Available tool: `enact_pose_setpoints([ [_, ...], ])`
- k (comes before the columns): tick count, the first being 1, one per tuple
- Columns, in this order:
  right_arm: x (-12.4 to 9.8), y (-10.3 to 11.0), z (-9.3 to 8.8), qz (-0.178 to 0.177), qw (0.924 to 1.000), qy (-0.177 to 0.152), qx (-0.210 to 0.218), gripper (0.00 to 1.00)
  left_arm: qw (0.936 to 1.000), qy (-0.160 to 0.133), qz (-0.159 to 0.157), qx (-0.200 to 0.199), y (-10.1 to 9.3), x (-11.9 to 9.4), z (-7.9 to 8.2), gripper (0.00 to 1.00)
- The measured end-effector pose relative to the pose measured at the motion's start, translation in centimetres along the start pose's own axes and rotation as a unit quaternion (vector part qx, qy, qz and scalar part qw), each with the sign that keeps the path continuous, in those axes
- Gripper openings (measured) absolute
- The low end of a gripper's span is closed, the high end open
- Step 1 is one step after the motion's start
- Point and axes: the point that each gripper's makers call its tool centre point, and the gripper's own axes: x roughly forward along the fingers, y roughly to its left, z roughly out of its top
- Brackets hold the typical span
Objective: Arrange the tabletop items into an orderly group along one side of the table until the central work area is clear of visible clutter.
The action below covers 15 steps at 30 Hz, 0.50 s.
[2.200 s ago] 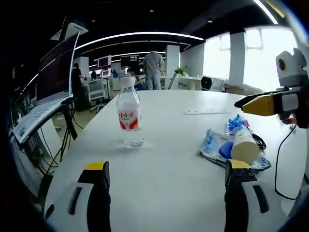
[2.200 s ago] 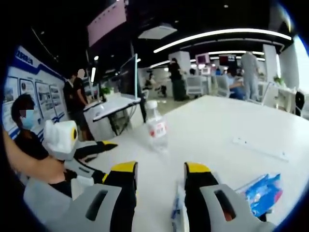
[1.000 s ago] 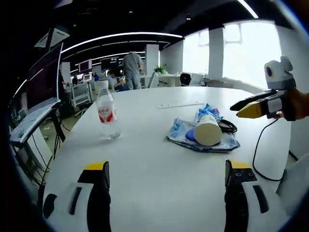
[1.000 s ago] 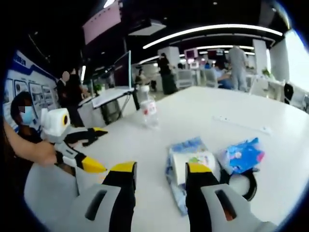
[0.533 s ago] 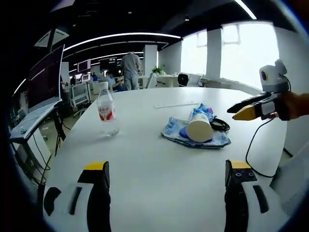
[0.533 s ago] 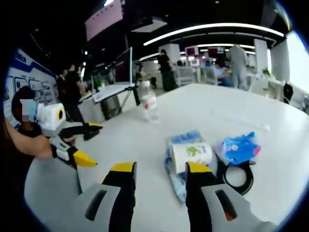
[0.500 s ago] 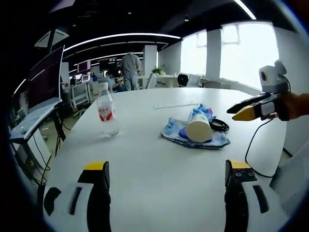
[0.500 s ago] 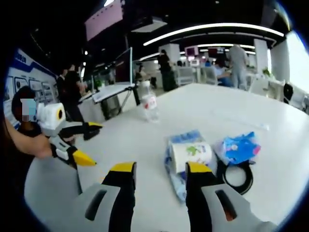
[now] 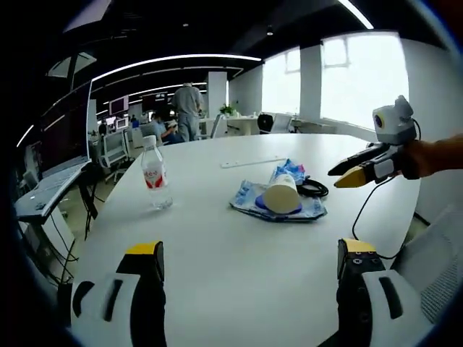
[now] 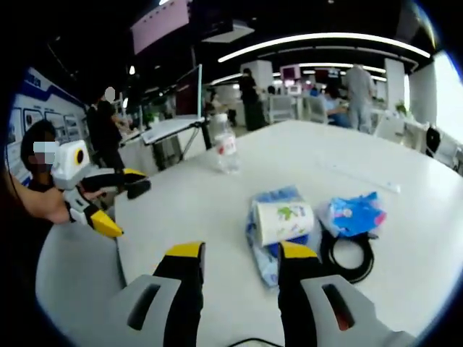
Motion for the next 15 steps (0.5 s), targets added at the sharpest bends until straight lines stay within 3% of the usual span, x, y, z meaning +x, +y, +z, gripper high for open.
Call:
enact_pose_setpoints([
  [6,0.2,-0.5,1.1,0.001,0.9999,-0.006,-0.012,0.37,0.9999,-0.002,-0.012,0.011,-1.0,-1.0,0.4,0.99],
  [15,-0.2,-2.0,1.0,0.002,0.9991,0.018,-0.038,0.38,0.9995,-0.012,-0.018,0.023,-1.8,-2.6,1.0,0.99],
])
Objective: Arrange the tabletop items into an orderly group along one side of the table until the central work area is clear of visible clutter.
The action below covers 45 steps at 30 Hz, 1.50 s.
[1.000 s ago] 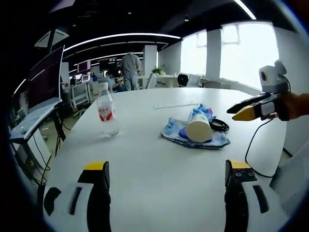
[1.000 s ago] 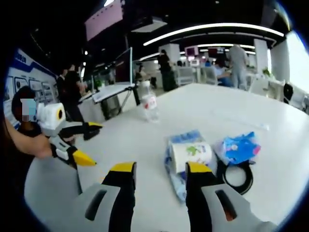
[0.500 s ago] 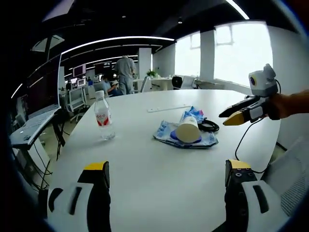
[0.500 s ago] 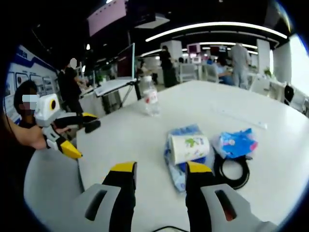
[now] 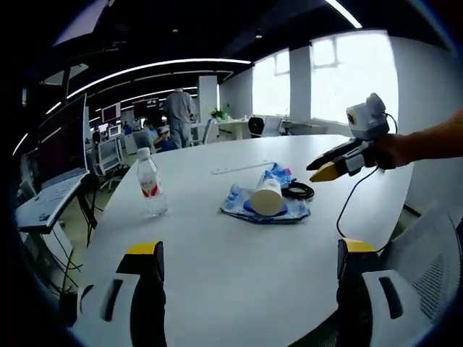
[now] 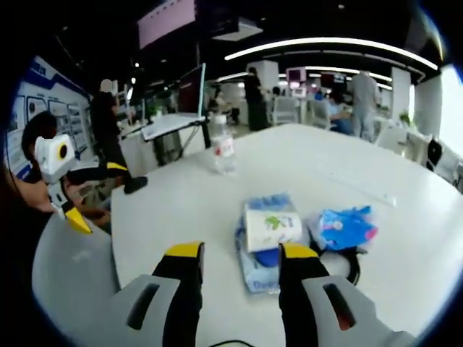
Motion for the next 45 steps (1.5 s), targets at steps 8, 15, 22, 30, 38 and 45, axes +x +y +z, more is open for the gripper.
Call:
enact_pose_setpoints([
  [8,0.4,-1.7,-0.4,0.001,0.9994,0.024,-0.023,0.39,0.9999,-0.005,-0.012,0.006,-1.2,-0.7,0.5,0.99],
  [15,0.9,-2.8,-0.2,0.007,0.9983,0.039,-0.043,0.39,0.9998,-0.006,-0.017,0.007,-1.6,-1.2,0.5,0.99],
  [22,1.5,-3.2,0.4,0.006,0.9973,0.042,-0.060,0.39,0.9998,-0.010,-0.015,-0.002,-1.4,-1.2,0.6,0.99],
  [30,2.6,-3.4,1.0,0.028,0.9921,0.069,-0.101,0.39,0.9997,-0.010,-0.018,0.009,-1.7,-1.3,0.6,0.99],
  [38,3.6,-4.2,1.9,0.035,0.9884,0.080,-0.124,0.42,0.9998,-0.014,-0.017,0.002,-1.5,-1.3,0.6,0.99],
  [45,4.3,-4.2,1.8,0.044,0.9847,0.095,-0.140,0.43,0.9993,-0.011,-0.026,0.025,-2.3,-1.2,0.6,0.99],
])
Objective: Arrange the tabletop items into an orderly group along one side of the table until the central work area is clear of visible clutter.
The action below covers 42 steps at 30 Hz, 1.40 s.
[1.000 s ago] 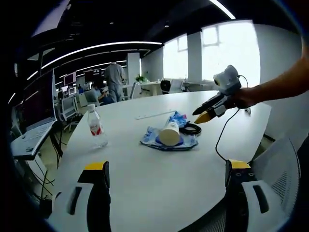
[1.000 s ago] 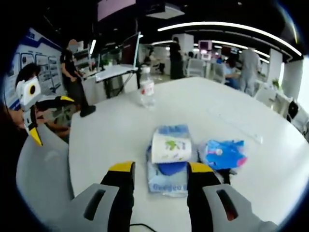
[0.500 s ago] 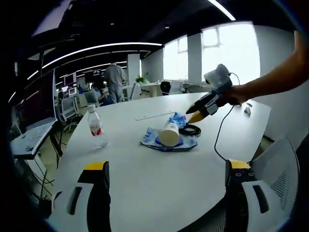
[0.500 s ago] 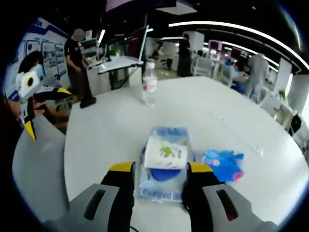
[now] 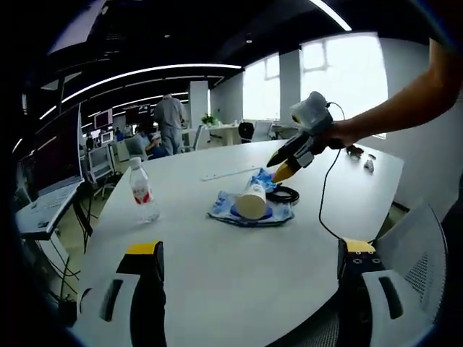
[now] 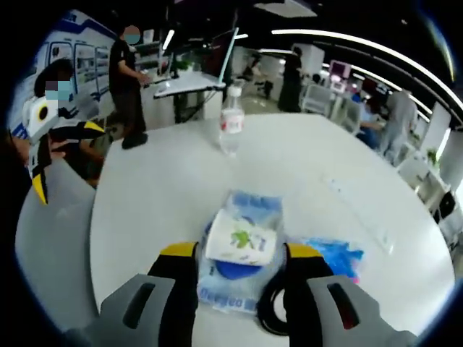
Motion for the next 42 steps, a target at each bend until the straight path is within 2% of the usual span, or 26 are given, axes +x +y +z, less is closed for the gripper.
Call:
enact_pose_setpoints([
  [6,0.3,0.1,-0.8,0.014,0.9994,0.024,-0.021,0.44,1.0000,0.000,-0.003,-0.002,0.1,0.1,-0.1,0.99],
  [14,0.6,-0.7,-1.2,0.029,0.9951,0.057,-0.075,0.46,0.9998,-0.012,-0.003,-0.013,0.2,0.0,0.2,0.99],
  [15,0.7,-0.7,-1.3,0.033,0.9933,0.067,-0.088,0.46,0.9998,-0.012,-0.004,-0.012,0.2,0.0,0.2,0.99],
  [24,1.7,-0.4,-1.1,0.049,0.9848,0.090,-0.140,0.49,0.9998,-0.017,-0.011,-0.003,-0.1,-0.1,0.4,0.99],
  [27,2.2,-0.2,-1.1,0.057,0.9790,0.102,-0.167,0.50,0.9998,-0.017,-0.011,-0.002,0.0,-0.1,0.4,0.99],
  [35,3.1,0.3,-1.3,0.071,0.9716,0.118,-0.192,0.53,0.9998,-0.017,-0.012,-0.001,-0.1,-0.2,0.4,0.99],
  [38,3.4,0.1,-1.3,0.073,0.9718,0.122,-0.188,0.55,0.9998,-0.016,-0.013,0.004,-0.2,-0.1,0.3,0.99],
  [42,3.7,0.3,-1.7,0.080,0.9638,0.136,-0.214,0.55,0.9998,-0.014,-0.014,0.009,-0.3,-0.1,0.2,0.99],
])
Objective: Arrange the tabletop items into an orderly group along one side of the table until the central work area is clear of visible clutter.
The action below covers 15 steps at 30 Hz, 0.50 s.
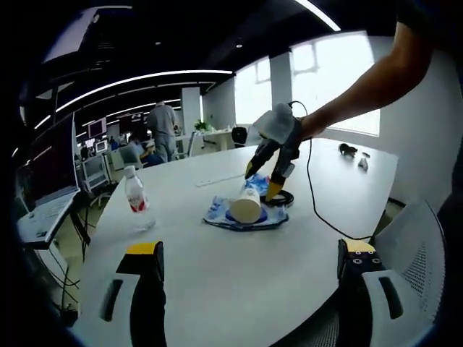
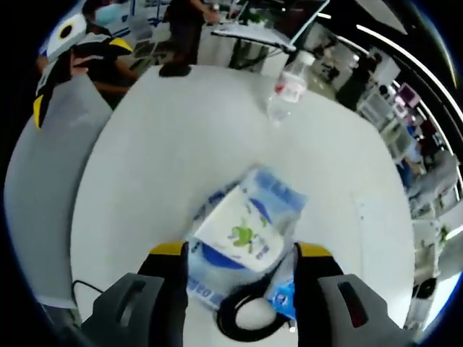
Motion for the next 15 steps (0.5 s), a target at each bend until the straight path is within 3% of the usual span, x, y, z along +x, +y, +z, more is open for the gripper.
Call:
enact_pose_setpoints([
  [15,1.2,-0.5,-0.6,0.030,0.9948,0.047,-0.086,0.56,1.0000,0.002,0.003,0.001,0.2,0.0,-0.1,0.99],
])
